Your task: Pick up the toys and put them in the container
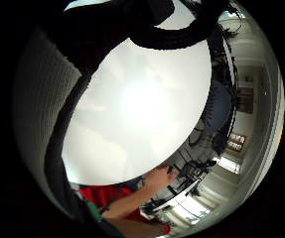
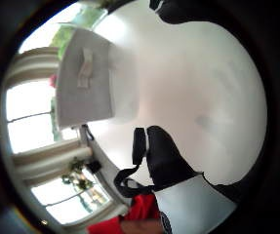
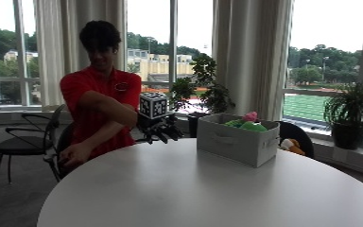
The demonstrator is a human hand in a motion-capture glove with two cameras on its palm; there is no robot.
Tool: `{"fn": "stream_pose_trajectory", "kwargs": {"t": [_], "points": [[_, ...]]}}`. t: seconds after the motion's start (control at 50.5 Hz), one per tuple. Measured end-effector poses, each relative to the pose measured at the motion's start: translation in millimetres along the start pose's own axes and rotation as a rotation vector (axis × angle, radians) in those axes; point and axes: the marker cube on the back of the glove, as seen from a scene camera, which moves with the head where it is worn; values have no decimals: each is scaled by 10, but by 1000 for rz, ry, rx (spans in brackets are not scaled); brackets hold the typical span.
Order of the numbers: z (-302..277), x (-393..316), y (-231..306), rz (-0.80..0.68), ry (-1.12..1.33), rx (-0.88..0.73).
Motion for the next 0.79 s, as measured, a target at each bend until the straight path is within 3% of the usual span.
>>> {"fn": "stream_pose_trajectory", "kwargs": {"t": [0.793], "points": [[56, 30, 11, 25, -34, -2]]}}
